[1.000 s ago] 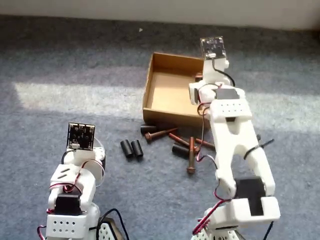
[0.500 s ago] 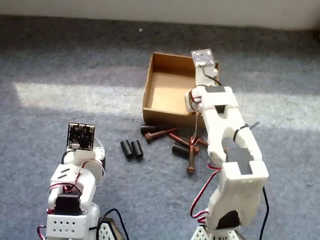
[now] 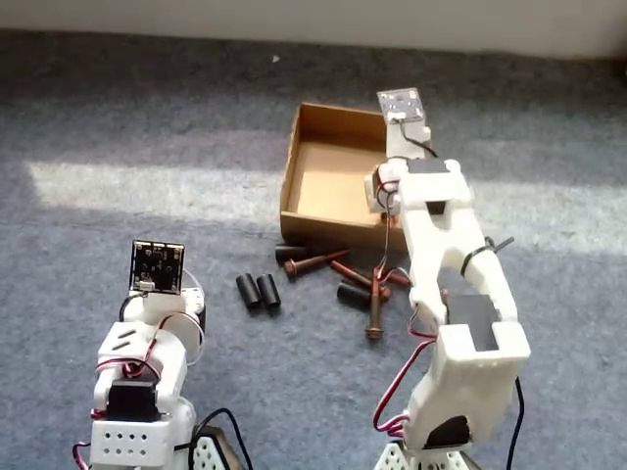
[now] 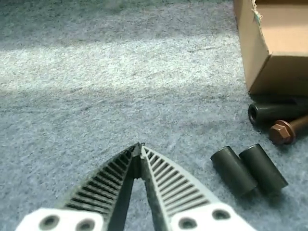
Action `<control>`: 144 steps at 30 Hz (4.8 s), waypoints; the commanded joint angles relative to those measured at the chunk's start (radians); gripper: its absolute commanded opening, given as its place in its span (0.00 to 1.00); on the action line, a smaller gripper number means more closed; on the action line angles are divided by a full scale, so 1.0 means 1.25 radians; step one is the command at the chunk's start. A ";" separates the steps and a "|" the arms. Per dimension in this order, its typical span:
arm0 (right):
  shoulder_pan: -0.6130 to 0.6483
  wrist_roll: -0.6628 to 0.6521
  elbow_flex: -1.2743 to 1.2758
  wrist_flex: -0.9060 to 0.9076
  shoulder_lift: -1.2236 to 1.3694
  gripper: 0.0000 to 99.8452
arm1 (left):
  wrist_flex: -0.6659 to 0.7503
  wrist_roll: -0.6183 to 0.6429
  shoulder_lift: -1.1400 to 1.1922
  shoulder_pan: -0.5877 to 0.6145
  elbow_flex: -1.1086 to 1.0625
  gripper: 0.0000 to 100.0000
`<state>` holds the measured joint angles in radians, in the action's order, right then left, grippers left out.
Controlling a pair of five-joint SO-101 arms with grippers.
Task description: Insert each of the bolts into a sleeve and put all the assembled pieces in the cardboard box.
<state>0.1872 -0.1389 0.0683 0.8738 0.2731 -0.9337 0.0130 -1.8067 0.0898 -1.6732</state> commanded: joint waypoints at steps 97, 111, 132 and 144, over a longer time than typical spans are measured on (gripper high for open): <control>0.504 0.106 -0.021 0.339 0.163 0.00 | -0.004 -0.015 -0.008 0.094 -0.019 0.01; 0.409 0.061 0.082 0.380 -0.196 0.01 | -0.001 -0.015 -0.008 0.094 -0.019 0.01; 0.040 0.059 0.692 0.100 -0.844 0.01 | 0.000 -0.015 -0.008 0.094 -0.019 0.01; -0.142 0.156 0.906 -0.084 -0.936 0.01 | 0.047 -0.038 -0.009 0.099 -0.010 0.01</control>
<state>0.0752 0.0023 1.2022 0.8094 -0.8669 -0.9337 0.0100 -1.8067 0.1987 -1.6732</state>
